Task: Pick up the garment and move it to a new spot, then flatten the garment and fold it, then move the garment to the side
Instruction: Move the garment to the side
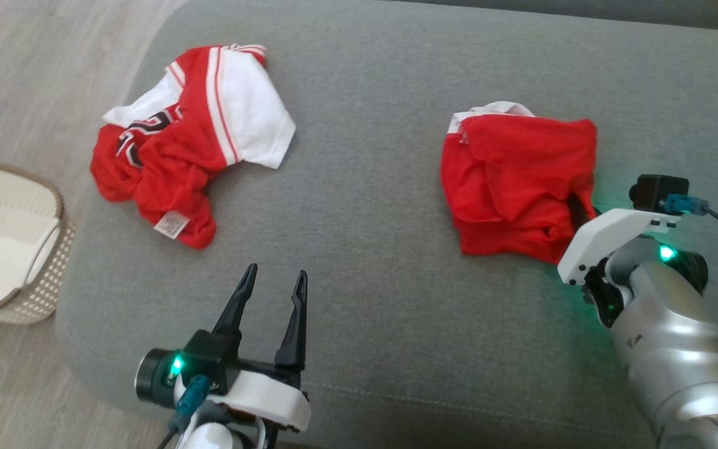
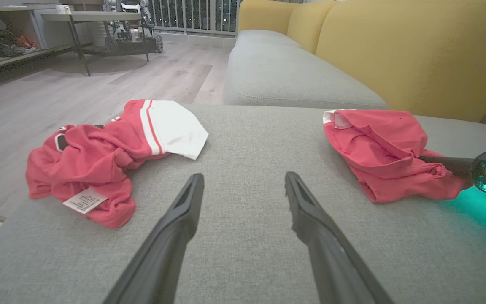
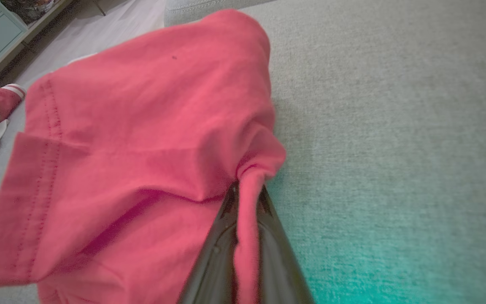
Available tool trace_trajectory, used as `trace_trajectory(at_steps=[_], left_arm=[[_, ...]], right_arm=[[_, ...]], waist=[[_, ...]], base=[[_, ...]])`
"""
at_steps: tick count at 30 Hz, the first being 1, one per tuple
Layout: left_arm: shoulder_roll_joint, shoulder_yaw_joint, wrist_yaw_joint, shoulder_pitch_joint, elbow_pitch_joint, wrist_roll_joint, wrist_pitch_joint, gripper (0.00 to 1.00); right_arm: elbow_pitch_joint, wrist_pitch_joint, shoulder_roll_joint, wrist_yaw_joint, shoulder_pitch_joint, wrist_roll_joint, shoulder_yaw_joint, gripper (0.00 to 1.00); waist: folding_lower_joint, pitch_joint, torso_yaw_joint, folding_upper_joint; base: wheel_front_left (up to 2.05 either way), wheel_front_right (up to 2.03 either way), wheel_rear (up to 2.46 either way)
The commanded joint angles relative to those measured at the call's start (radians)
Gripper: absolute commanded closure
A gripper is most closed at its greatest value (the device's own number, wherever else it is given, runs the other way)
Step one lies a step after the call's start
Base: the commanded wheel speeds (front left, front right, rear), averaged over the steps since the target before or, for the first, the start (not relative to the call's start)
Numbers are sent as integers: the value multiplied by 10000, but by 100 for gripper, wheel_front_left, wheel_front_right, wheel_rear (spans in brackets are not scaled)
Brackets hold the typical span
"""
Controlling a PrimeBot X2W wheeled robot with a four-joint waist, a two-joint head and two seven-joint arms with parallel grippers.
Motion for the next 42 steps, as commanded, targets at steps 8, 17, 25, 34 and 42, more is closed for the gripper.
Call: trace_trajectory(at_steps=[8,17,25,34,42], left_arm=[[26,598,69,-563,-437,16,-53,0],[26,919,-107,-973,-604,185,-53,0],[26,1108,-293,-1181,-631,354,-53,0],[26,1256,-568,-1248,-725,504,-53,0],[26,1230,-750,-1338,-688,518,-53,0]], right_arm=[[-111,-501,89,-4,-813,-456,593,100],[-353,-652,-1161,-4,-1532,-1053,82,100],[-645,-669,-2263,-4,-1842,-2016,-839,100],[-2034,-515,-2942,-4,-1689,-3909,-2458,100],[-3474,-382,-2215,-4,-1084,-5550,-3867,0]], waist=[[0,219,-1004,0],[0,891,-2128,0],[0,1154,-2821,0],[0,1416,-3148,0],[0,1407,-3107,0]], base=[[0,0,0],[0,0,0],[0,0,0],[0,0,0],[0,0,0]])
